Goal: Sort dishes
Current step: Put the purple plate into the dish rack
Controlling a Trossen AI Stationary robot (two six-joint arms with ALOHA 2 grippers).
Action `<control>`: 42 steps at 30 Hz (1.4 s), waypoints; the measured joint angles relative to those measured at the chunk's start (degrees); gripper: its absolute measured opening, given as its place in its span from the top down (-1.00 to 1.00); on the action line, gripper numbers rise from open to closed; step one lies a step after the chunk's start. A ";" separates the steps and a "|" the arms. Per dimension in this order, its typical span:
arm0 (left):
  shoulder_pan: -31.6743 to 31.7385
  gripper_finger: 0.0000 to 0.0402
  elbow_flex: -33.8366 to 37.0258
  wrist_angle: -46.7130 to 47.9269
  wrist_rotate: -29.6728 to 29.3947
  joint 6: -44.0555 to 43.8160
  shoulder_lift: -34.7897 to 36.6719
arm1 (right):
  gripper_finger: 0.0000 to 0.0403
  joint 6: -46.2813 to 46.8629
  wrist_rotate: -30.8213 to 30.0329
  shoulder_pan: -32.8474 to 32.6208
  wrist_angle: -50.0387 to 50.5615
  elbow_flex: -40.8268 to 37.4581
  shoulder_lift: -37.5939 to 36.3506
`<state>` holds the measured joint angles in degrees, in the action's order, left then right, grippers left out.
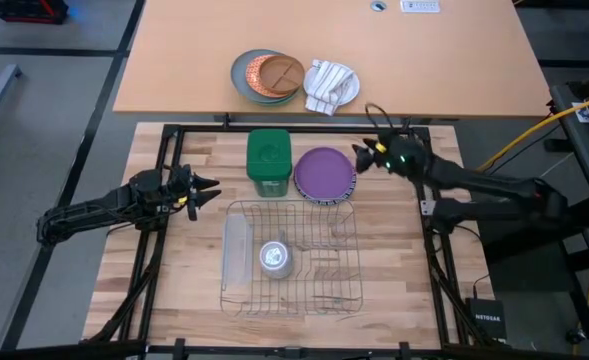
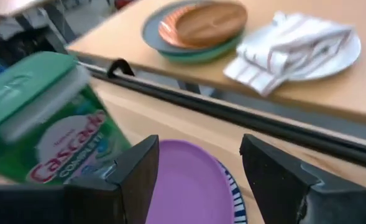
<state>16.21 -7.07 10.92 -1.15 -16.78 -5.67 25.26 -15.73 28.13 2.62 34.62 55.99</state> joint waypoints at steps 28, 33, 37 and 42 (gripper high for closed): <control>0.00 0.23 -0.02 0.56 -0.02 0.22 0.00 | -0.15 -3.23 21.38 15.37 10.07 9.30 32.67; 0.02 0.23 -0.04 0.55 -0.04 0.24 0.00 | -0.15 -3.23 21.38 15.40 7.54 9.30 32.67; 0.00 0.23 -0.04 0.55 -0.04 0.22 0.00 | -0.15 -3.23 21.92 15.40 4.28 9.30 32.67; 0.00 0.23 -0.04 0.59 -0.03 0.23 0.00 | -0.15 -3.25 27.33 15.04 4.03 9.30 32.65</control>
<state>16.21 -7.11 11.51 -1.18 -16.55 -5.67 22.01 11.60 43.17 6.65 43.92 88.64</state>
